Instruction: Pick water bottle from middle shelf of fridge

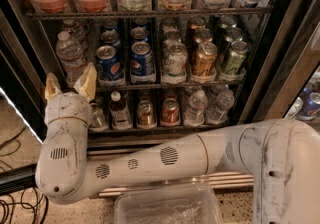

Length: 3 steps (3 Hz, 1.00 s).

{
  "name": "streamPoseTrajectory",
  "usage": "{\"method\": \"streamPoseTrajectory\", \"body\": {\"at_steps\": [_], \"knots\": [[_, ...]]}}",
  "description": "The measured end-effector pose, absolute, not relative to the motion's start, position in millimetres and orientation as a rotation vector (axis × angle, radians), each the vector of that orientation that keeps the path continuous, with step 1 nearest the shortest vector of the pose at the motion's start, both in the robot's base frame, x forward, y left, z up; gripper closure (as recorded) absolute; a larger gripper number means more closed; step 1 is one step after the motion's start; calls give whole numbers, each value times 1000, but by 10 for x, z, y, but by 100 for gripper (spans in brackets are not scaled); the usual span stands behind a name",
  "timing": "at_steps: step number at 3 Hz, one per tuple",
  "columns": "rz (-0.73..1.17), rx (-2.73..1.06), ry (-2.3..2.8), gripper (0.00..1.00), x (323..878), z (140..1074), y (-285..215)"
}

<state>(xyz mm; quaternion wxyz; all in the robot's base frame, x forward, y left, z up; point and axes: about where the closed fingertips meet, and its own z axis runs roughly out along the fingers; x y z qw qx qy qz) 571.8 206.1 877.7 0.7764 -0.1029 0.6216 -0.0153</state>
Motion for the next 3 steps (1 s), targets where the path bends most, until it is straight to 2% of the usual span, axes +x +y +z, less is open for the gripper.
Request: {"method": "streamPoseTrajectory", "body": {"at_steps": [3], "knots": [[21,-179,1362,30,6023,8770,2094]]}}
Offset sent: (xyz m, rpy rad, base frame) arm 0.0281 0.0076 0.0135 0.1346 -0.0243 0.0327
